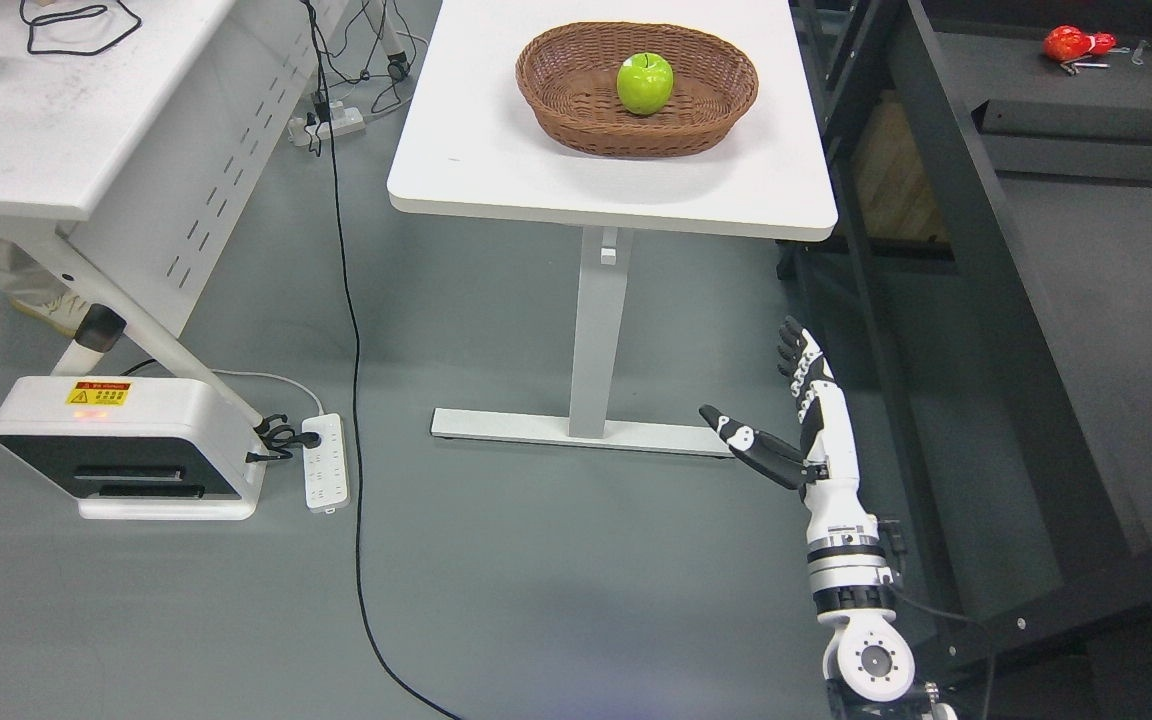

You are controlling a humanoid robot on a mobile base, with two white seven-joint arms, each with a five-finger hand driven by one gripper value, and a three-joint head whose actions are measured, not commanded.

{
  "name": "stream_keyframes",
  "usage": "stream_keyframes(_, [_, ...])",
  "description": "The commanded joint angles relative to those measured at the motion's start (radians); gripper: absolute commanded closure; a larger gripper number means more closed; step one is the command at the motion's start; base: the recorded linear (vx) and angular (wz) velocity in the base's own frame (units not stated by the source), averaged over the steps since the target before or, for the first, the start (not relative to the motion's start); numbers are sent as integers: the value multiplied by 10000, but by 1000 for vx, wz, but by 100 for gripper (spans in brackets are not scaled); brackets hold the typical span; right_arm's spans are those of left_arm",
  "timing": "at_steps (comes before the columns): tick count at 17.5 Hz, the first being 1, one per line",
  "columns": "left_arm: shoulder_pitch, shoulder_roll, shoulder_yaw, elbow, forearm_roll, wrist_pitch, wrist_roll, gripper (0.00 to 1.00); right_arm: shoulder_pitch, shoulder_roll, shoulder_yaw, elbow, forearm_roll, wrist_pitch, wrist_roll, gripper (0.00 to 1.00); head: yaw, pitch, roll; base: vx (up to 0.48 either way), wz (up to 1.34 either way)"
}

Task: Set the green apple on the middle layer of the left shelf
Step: 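Drive toward the table and raise the right hand toward the basket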

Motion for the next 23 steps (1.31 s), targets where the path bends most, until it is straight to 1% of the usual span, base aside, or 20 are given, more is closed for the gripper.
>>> stream_keyframes(1, [0, 175, 6, 10, 0, -4, 2, 0, 29, -175, 8, -16, 0, -9, -1, 0, 0, 0, 0, 33, 0])
stream_keyframes(8, [0, 175, -25, -6, 0, -4, 2, 0, 44, -175, 8, -16, 0, 83, -1, 0, 0, 0, 0, 9, 0])
stream_keyframes(11, [0, 175, -25, -5, 0, -4, 2, 0, 14, -175, 8, -1, 0, -85, 14, 0, 0, 0, 0, 0, 0])
stream_keyframes(12, [0, 175, -25, -6, 0, -4, 2, 0, -108, -175, 8, -1, 303, -116, 29, 0, 0, 0, 0, 0, 0])
stream_keyframes(14, [0, 175, 6, -6, 0, -4, 2, 0, -597, -473, 23, 14, 3739, -55, -123, 4, 0, 0, 0, 0, 0])
stream_keyframes(15, [0, 175, 6, -6, 0, -4, 2, 0, -767, -673, 39, 14, 6142, -85, -245, 6, 0, 0, 0, 0, 0])
stream_keyframes(16, [0, 175, -25, -6, 0, -4, 2, 0, -784, -660, 115, -1, 8171, -116, -414, 6, 0, 0, 0, 15, -1])
stream_keyframes(17, [0, 175, 5, -6, 0, -4, 2, 0, -753, -614, 252, -62, 9041, -116, -628, 5, 0, 0, 0, 15, -1])
stream_keyframes(19, [0, 175, 6, -5, 0, -4, 2, 0, -585, -598, 575, -230, 9081, -116, -1027, 3, 0, 0, 0, 33, -3])
stream_keyframes(21, [0, 175, -25, -6, 0, -4, 2, 0, -385, -461, 591, -521, 8959, -147, -1228, 1, 0, 0, 0, 80, 5])
stream_keyframes(23, [0, 175, 6, -5, 0, -4, 2, 0, -385, -414, 576, -553, 8653, -513, -1274, 1, 0, 0, 0, 107, 8])
